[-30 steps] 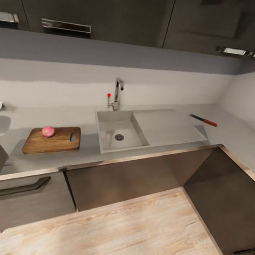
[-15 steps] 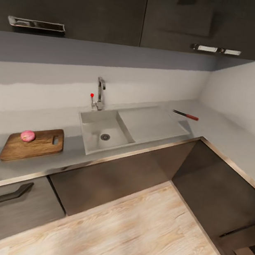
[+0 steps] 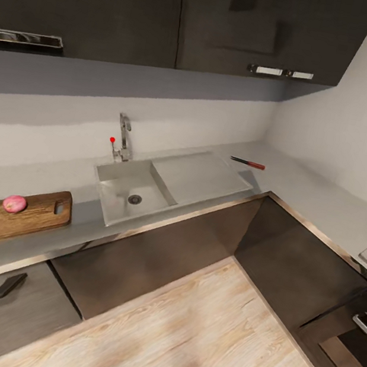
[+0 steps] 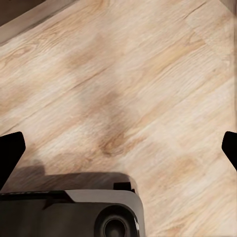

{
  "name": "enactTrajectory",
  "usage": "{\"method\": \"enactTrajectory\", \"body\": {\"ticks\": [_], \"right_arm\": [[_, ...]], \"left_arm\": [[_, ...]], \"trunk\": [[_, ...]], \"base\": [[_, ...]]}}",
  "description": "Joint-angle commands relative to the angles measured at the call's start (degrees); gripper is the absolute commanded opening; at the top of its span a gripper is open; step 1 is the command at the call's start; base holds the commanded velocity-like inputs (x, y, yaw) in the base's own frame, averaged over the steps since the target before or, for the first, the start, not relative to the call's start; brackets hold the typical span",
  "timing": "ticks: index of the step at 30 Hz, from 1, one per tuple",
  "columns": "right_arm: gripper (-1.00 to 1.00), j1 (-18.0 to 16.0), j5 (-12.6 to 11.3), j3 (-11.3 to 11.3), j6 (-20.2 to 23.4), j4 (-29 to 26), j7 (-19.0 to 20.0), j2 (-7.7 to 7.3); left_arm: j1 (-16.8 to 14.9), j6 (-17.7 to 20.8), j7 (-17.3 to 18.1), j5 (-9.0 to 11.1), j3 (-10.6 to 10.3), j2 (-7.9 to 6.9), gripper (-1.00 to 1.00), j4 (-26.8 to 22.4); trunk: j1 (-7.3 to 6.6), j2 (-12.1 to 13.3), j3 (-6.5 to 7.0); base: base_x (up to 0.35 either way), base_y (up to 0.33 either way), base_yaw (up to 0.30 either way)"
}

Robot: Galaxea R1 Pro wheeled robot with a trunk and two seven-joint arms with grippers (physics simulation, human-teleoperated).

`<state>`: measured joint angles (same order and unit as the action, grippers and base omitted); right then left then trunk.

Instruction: In the kitchen, take the Vidalia onion out of the sink, dice it on the chopping board with the paring knife, put the diced onion into the bowl on the countertop, then place both the paring knife and the chopping board into the sink.

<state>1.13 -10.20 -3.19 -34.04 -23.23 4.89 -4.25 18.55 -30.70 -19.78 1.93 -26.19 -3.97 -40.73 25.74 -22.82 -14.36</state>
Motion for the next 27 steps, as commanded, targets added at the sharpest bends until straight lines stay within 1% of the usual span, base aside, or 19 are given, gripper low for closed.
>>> {"method": "enactTrajectory", "body": {"ticks": [1,15,21,23,24,25,27], "right_arm": [[1.0,0.0,-0.6,-0.3,-0.1,-0.1,0.2,-0.06],[1.0,0.0,-0.6,-0.3,-0.1,0.0,0.2,-0.06],[1.0,0.0,-0.6,-0.3,-0.1,-1.0,0.2,-0.12],[1.0,-0.2,0.2,-0.4,2.6,-5.7,-0.5,-0.19],[1.0,-0.2,0.5,-0.4,3.9,-7.0,-0.9,-0.19],[1.0,-0.4,1.2,-0.4,7.6,-9.9,-1.9,-0.23],[1.0,-1.3,3.3,-0.4,20.5,-19.9,-6.2,-0.28]], "left_arm": [[0.0,-0.1,-0.4,0.2,-0.3,-0.07,1.0,-0.1],[0.0,0.1,-0.4,0.2,-0.3,-0.07,1.0,0.3],[0.0,0.1,-0.4,0.3,-0.3,-0.01,1.0,0.8],[0.0,0.1,-0.4,0.2,-0.3,0.56,1.0,1.8],[0.0,0.1,-0.4,0.2,-0.3,0.67,1.0,1.9],[0.0,0.1,-0.4,0.2,-0.3,0.81,1.0,2.1],[-0.1,0.1,-0.4,0.2,-0.3,0.96,1.0,2.4]], "trunk": [[0.04,-0.1,0.0],[0.04,-0.1,1.06],[0.04,-0.1,1.2],[0.04,-0.1,1.2],[0.04,-0.1,1.2],[0.04,-0.1,1.21],[0.04,-0.1,1.21]], "base": [[0.0,0.0,-0.179],[0.0,0.0,-0.157],[0.0,0.0,-0.043],[0.0,0.0,-0.004],[0.0,0.0,-0.003],[0.0,0.0,-0.002],[0.0,0.0,-0.001]]}}
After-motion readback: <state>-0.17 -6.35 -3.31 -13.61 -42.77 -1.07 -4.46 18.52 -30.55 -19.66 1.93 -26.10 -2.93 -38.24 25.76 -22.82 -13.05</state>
